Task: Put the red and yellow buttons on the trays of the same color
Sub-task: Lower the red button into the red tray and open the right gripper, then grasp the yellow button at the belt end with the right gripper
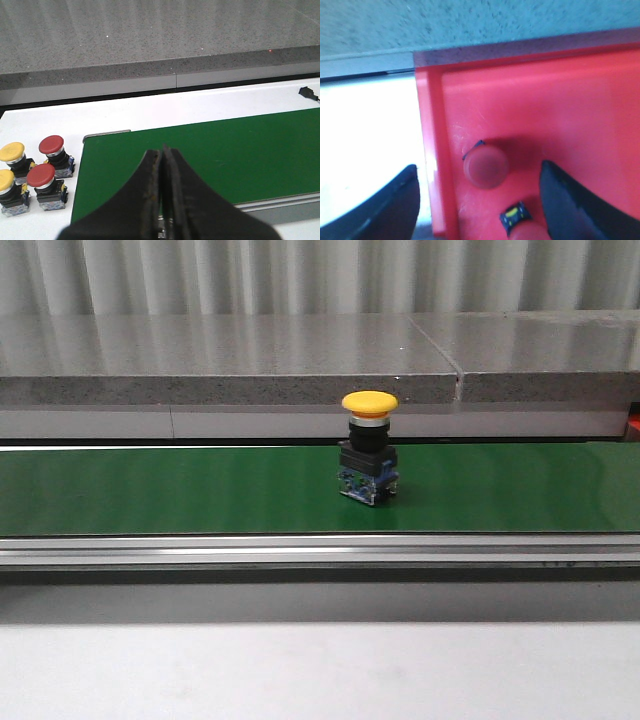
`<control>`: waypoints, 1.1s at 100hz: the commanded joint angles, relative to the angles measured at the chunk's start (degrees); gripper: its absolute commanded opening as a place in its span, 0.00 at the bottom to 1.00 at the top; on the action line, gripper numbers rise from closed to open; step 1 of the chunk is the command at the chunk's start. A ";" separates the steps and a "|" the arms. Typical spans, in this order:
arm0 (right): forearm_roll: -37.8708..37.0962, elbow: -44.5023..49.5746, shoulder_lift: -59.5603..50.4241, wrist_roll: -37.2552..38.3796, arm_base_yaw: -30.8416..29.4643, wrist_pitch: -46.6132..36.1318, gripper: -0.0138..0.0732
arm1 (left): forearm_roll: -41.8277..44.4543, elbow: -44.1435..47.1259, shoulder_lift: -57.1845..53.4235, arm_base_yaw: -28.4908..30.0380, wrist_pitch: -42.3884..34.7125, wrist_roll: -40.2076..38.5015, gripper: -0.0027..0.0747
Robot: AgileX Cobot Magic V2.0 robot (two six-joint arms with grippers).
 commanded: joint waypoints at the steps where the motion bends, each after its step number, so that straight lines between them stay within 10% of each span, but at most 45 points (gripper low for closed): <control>1: 0.42 -0.61 -7.51 -0.58 -0.24 0.69 0.74 | -0.55 -1.54 0.34 -0.37 -4.74 -0.05 0.01; 70: 0.78 38.37 -33.31 -4.90 15.57 0.65 0.74 | -0.55 -1.54 0.34 -0.37 -4.74 -0.05 0.01; 110: 1.21 45.35 -33.83 -9.37 28.00 -1.50 0.74 | -0.55 -1.54 0.34 -0.37 -4.74 -0.05 0.01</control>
